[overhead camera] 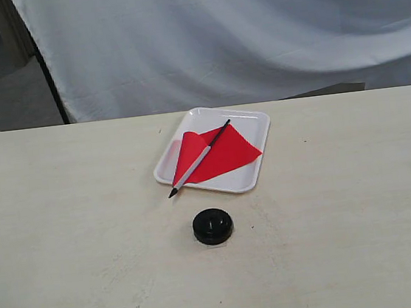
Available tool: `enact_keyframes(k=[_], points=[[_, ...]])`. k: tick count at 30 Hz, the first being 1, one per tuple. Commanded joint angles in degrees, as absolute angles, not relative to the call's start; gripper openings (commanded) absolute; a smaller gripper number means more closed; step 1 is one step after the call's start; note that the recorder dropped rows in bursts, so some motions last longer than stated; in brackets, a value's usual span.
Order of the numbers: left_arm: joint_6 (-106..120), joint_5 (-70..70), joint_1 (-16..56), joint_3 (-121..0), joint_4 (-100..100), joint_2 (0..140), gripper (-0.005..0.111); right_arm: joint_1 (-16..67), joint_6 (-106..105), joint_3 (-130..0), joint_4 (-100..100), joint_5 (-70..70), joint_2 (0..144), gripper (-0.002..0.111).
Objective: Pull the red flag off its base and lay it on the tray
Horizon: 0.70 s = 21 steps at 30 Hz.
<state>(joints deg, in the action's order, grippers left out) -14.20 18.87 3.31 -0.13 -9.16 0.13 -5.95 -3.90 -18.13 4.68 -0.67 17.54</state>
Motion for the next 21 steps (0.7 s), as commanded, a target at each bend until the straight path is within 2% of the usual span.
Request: enact_keyframes(k=[1, 9, 21], points=[[-14.01, 18.81, 3.53, 0.0, -9.15, 0.0, 0.0, -3.86, -2.65, -15.67, 4.94, -4.92, 9.48, 0.0], [-14.01, 18.81, 3.53, 0.0, -9.15, 0.0, 0.0, 0.11, -1.8, -15.8, 4.94, -4.54, 3.85, 0.0], [-14.01, 18.81, 3.53, 0.0, -9.15, 0.0, 0.0, 0.22, -3.04, -15.87, 4.94, -4.53, 0.0, 0.0]])
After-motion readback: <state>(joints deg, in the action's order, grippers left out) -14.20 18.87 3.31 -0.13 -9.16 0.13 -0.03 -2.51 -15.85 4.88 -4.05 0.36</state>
